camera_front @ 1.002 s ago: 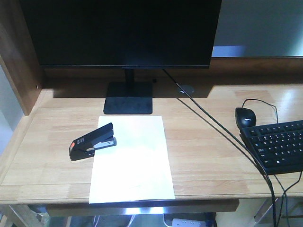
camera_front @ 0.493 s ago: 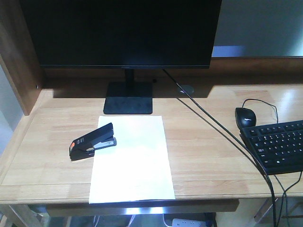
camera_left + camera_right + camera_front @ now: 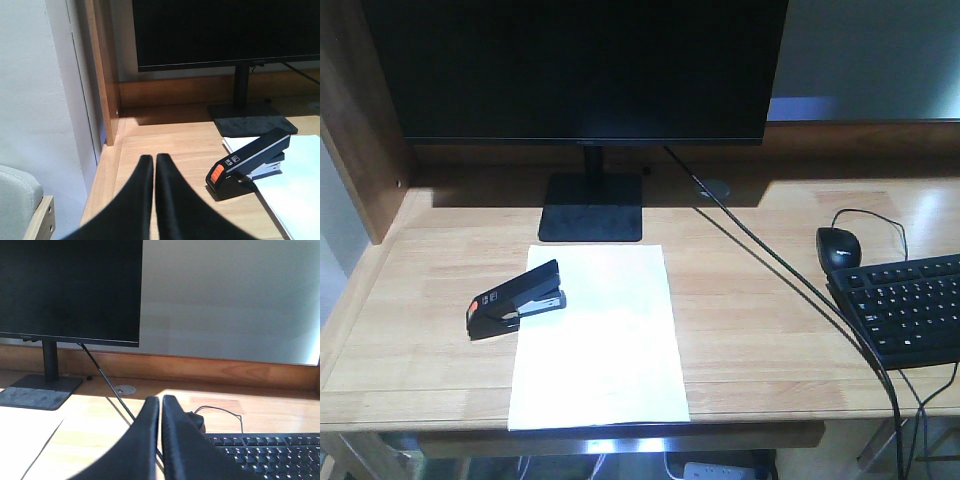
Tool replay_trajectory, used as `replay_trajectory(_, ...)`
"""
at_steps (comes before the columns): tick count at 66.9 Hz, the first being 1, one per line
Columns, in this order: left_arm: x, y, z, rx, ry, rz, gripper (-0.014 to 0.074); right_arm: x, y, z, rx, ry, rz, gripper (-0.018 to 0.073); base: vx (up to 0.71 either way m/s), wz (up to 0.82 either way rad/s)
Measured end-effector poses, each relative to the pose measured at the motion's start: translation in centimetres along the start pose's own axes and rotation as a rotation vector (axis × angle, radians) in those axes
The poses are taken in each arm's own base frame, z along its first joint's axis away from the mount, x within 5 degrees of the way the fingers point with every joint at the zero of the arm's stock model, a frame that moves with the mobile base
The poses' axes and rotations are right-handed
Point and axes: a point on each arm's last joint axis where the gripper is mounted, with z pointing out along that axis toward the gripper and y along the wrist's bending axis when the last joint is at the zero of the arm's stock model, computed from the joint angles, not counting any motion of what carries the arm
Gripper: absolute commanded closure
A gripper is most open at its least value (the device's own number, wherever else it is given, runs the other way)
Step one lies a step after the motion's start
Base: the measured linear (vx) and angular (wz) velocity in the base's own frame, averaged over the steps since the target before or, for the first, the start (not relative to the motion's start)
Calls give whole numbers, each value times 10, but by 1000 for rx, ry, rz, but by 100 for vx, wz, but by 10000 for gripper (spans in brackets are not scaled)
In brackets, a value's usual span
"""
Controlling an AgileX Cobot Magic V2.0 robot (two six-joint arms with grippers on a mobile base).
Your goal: Grab stapler and paper to desk for stapling
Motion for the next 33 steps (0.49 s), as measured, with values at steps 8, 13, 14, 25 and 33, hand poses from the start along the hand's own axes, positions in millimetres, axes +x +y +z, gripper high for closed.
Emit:
replay_trajectory(8, 0, 0, 0, 0, 0, 0, 603, 0, 0, 0, 0, 0, 0, 568, 0, 0)
replay_trajectory(13, 0, 0, 0, 0, 0, 0, 603, 0, 0, 0, 0, 0, 0, 568, 0, 0)
replay_trajectory(14, 0, 0, 0, 0, 0, 0, 603, 0, 0, 0, 0, 0, 0, 568, 0, 0)
replay_trajectory(25, 0, 0, 0, 0, 0, 0, 603, 0, 0, 0, 0, 0, 0, 568, 0, 0)
replay_trajectory(33, 0, 0, 0, 0, 0, 0, 603, 0, 0, 0, 0, 0, 0, 568, 0, 0)
